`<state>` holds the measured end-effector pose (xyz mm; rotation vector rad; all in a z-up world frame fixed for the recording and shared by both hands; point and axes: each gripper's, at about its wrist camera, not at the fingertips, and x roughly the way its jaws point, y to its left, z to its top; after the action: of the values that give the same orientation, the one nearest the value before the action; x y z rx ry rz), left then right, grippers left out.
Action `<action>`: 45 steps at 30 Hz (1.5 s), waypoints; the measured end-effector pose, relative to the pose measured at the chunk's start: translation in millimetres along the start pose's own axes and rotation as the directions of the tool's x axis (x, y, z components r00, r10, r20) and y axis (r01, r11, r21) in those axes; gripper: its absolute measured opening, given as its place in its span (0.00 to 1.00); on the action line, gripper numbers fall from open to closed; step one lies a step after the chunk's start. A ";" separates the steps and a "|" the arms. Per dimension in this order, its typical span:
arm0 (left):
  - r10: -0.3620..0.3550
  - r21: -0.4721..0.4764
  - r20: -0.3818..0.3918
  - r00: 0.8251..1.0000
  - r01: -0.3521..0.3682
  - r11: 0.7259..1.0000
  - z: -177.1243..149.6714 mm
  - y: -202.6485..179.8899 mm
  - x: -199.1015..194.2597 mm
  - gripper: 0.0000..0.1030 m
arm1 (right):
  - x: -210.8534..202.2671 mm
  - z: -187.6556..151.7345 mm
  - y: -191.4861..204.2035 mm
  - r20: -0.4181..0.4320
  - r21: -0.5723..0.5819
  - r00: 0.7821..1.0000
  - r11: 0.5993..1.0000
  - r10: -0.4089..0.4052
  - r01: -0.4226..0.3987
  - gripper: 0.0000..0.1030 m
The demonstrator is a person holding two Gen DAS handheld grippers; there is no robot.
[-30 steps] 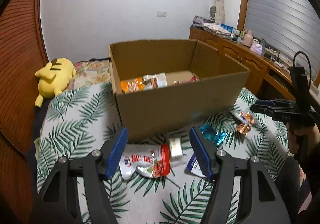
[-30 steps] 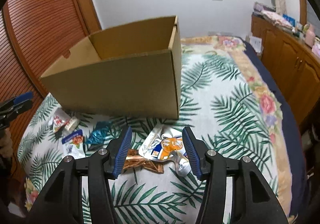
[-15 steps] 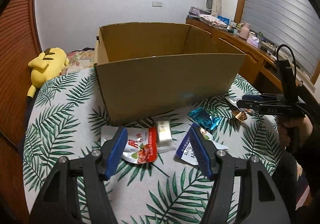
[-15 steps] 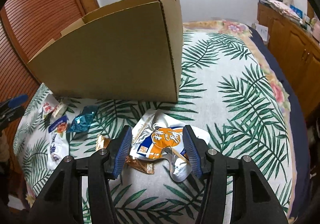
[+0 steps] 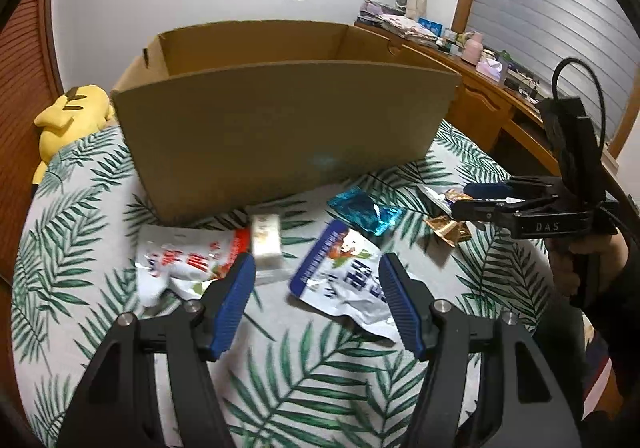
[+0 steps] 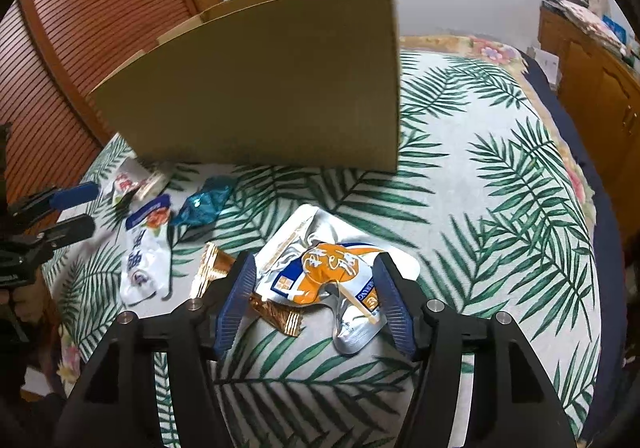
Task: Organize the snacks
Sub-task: 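Grasp the silver-orange pouch with the right tool while the left tool grasps the white-blue packet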
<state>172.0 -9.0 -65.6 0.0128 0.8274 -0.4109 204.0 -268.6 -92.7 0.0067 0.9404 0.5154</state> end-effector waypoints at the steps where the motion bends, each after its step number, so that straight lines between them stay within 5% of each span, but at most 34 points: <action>1: -0.002 0.002 -0.003 1.000 0.002 1.000 -0.2 -0.5 1.3 0.63 | -1.0 -1.3 3.2 -0.003 -0.009 1.000 1.000 0.004 -0.004 0.62; 15: -0.017 0.002 -0.026 1.000 0.017 1.000 -3.9 -10.1 8.7 0.63 | 2.3 -13.0 14.3 -0.024 -0.093 0.999 0.995 -0.028 0.026 0.64; 22: -0.019 0.006 -0.035 0.999 0.020 1.000 -4.4 -15.5 14.5 0.63 | 16.9 -11.5 25.4 0.008 -0.150 0.994 0.983 -0.111 0.111 0.64; 31: -0.018 0.009 -0.043 0.999 0.019 1.000 -4.1 -21.5 21.5 0.63 | 13.6 -14.5 25.6 0.005 -0.138 0.984 0.975 -0.176 0.175 0.34; 45: 0.022 -0.027 -0.078 0.997 -0.024 0.999 6.1 -35.7 51.4 0.63 | -13.4 -16.5 14.4 0.108 -0.032 0.978 0.983 -0.178 0.183 0.22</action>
<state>194.6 -60.9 -93.0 0.0126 0.9085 -0.3791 178.8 -265.1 -89.1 -0.0882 0.8187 0.3629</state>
